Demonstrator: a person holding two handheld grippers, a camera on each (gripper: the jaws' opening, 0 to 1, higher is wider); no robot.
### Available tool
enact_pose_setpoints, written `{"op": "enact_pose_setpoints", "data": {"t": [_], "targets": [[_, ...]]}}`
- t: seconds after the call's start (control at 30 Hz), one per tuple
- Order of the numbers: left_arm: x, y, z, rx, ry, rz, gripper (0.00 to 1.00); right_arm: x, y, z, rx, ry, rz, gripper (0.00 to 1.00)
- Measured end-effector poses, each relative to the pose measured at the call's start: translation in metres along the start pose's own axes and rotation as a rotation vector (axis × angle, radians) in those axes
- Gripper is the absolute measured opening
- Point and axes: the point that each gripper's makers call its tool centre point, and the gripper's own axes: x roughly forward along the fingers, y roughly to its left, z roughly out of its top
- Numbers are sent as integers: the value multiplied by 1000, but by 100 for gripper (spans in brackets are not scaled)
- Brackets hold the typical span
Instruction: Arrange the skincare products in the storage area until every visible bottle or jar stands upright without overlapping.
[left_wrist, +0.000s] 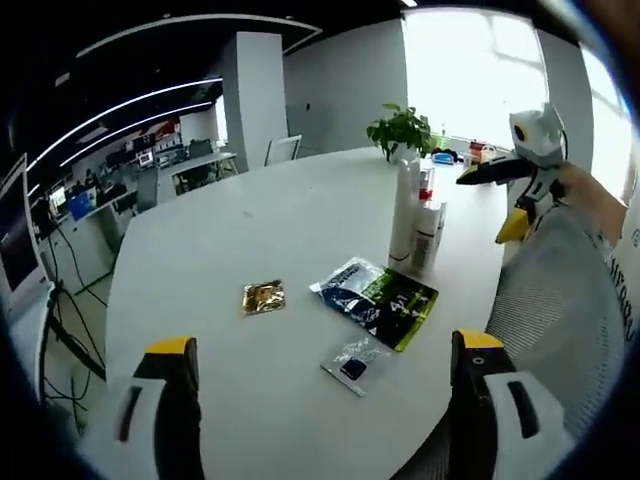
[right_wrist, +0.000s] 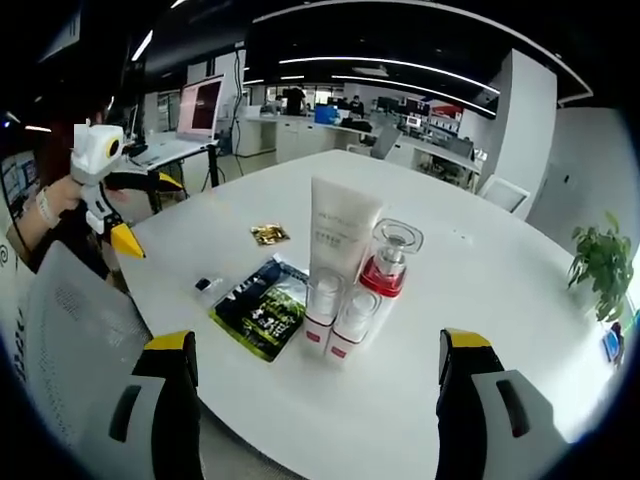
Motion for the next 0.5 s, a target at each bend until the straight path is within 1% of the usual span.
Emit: {"op": "enact_pose_setpoints", "data": {"t": [0.17,0.27,0.3,0.33,0.37,0.5], "targets": [[4,-7,1,59,15,-24,99,2,-1,-2,7,5,5,100],[7,-6,0,92,33,-30,99,1,0,-1,6,5,6,100],[9,-11,2,115,38,-43,99,1,0,-1,6,6,6,100],[10,-12,3,128,36,-50,99,1,0,-2,6,6,7,100],[11,-12,5,139,32,-53,99,1,0,-2,5,7,7,100],[15,-6,6,173,61,-65,99,0,0,-3,6,10,6,100]]}}
